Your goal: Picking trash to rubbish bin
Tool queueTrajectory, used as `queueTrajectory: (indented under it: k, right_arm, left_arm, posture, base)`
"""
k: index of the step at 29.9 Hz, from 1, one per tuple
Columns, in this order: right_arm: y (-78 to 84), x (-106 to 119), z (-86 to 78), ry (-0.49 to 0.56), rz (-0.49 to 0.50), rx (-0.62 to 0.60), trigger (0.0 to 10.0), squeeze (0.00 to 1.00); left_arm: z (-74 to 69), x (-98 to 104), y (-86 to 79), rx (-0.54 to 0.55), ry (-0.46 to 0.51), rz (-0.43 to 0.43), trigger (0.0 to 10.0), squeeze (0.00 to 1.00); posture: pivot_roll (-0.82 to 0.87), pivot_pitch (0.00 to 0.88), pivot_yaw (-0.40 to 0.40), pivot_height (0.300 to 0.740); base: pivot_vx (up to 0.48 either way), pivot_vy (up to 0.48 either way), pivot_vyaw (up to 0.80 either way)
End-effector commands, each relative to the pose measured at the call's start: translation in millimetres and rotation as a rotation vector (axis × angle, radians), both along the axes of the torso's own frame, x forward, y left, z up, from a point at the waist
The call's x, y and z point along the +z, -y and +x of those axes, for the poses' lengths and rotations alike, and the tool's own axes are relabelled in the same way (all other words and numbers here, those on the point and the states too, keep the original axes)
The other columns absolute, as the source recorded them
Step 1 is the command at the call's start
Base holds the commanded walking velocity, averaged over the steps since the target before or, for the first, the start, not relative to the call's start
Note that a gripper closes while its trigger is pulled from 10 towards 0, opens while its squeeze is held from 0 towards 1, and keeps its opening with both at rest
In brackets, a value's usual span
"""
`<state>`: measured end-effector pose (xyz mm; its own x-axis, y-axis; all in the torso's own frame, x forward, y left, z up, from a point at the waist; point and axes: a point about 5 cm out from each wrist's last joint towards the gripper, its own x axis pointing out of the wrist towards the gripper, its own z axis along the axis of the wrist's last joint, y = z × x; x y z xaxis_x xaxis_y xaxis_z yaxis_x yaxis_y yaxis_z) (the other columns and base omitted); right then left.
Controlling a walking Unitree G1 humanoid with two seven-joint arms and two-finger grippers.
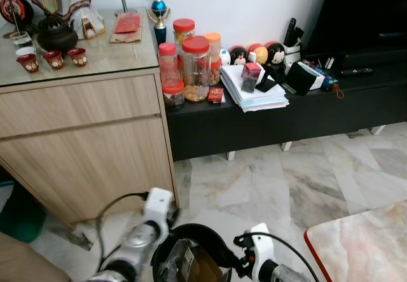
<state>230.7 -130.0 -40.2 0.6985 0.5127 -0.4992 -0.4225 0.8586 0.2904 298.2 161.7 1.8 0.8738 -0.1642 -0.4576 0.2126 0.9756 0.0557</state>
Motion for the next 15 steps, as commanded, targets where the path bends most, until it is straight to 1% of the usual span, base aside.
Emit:
queueTrajectory:
  k: [1,2,3,5,6,8,9,10,11,12,13,15]
  right_arm:
    - [2.5,-4,-1.0,-0.012,-0.041,-0.050,10.0,0.00]
    - [4.2,-6,-2.1,-0.022,-0.059,-0.072,10.0,0.00]
    - [5.8,-8,-3.9,-0.038,-0.064,-0.097,10.0,0.00]
    - [8.0,-12,-8.2,-0.064,-0.074,-0.122,10.0,0.00]
    - [11.3,-17,-13.0,-0.093,-0.101,-0.153,10.0,0.00]
    - [12.6,-19,-15.2,-0.106,-0.106,-0.173,10.0,0.00]
    - [16.2,-22,-18.3,-0.115,-0.157,-0.189,10.0,0.00]
    - [19.7,-26,-22.6,-0.141,-0.175,-0.220,10.0,0.00]
    - [20.3,-27,-23.5,-0.148,-0.173,-0.228,10.0,0.00]
    - [23.0,-29,-26.9,-0.163,-0.198,-0.246,10.0,0.00]
    - [27.6,-34,-32.9,-0.189,-0.225,-0.280,10.0,0.00]
    - [30.8,-37,-38.3,-0.213,-0.237,-0.308,10.0,0.00]
  left_arm:
    - [-14.3,-13,-14.5,0.053,-0.051,0.047,10.0,0.00]
    - [-19.9,-17,-23.4,0.074,-0.064,0.085,10.0,0.00]
    - [-25.1,-21,-30.8,0.105,-0.075,0.084,10.0,0.00]
    - [-35.0,-27,-42.9,0.147,-0.098,0.119,10.0,0.00]
    - [-46.3,-34,-53.4,0.180,-0.128,0.168,10.0,0.00]
    - [-52.2,-37,-57.2,0.191,-0.143,0.194,10.0,0.00]
    - [-59.3,-42,-61.1,0.205,-0.162,0.226,10.0,0.00]
    - [-67.1,-46,-65.1,0.221,-0.188,0.254,10.0,0.00]
    - [-68.6,-47,-65.9,0.225,-0.193,0.259,10.0,0.00]
    - [-74.2,-51,-68.8,0.241,-0.214,0.272,10.0,0.00]
    - [-83.2,-56,-72.5,0.267,-0.249,0.285,10.0,0.00]
    - [-90.1,-60,-74.1,0.280,-0.275,0.291,10.0,0.00]
  posture:
    - [0.11,0.060,-0.002,0.740]
    - [0.11,0.060,-0.002,0.740]
    - [0.12,0.049,0.000,0.740]
    - [0.12,0.049,0.000,0.740]
    - [0.12,0.041,0.002,0.740]
    - [0.12,0.033,0.003,0.740]
    - [0.12,0.033,0.003,0.740]
    - [0.13,0.027,0.003,0.740]
    - [0.13,0.027,0.003,0.740]
    - [0.12,0.018,0.004,0.740]
    - [0.12,0.010,0.004,0.740]
    - [0.13,0.004,0.004,0.740]
  base:
    - [0.000,0.000,0.00]
    - [0.000,0.000,0.00]
    - [0.000,0.000,0.00]
    - [0.000,0.000,0.00]
    - [0.000,0.000,0.00]
    - [0.000,0.000,0.00]
    - [0.000,0.000,0.00]
    - [0.000,0.000,0.00]
    - [0.000,0.000,0.00]
    - [0.000,0.000,0.00]
    - [0.000,0.000,0.00]
    - [0.000,0.000,0.00]
